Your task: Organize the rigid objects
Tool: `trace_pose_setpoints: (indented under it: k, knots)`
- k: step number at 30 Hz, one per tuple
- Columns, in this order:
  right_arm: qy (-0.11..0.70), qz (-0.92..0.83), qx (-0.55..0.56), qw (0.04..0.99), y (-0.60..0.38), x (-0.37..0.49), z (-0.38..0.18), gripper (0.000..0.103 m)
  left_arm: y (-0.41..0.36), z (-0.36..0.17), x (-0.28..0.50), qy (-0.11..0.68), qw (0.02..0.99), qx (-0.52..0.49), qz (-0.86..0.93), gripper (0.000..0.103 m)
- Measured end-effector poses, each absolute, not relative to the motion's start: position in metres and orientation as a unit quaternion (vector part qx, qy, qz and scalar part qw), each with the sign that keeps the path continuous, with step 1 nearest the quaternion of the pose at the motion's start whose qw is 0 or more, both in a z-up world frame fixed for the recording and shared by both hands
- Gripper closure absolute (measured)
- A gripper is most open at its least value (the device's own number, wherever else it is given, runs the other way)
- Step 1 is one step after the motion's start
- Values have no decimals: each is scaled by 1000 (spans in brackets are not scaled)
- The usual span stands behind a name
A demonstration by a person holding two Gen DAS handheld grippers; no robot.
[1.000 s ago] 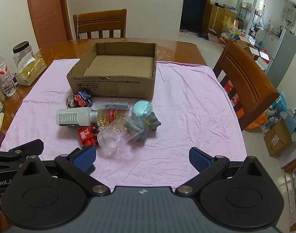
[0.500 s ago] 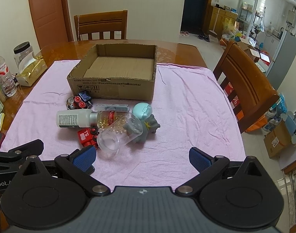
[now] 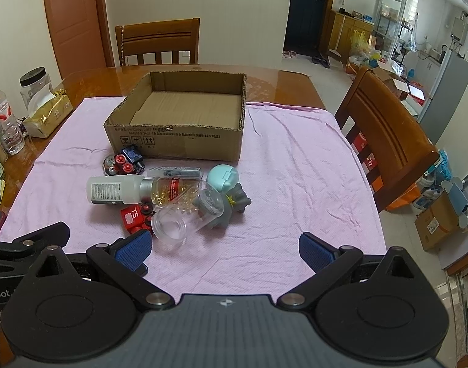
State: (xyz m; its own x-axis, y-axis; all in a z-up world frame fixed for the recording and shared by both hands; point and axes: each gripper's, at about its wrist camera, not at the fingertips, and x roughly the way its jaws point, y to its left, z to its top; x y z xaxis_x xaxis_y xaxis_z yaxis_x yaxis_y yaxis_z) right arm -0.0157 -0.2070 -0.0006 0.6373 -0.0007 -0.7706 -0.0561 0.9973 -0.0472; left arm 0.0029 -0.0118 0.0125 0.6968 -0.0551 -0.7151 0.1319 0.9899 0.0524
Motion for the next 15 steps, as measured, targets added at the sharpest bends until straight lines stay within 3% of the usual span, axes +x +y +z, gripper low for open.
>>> trace_pose_setpoints:
  k: [15]
  knots:
    - [417,13,-39,908,-204,-14,0,0,-9,8,7,380,920,52,-76,1]
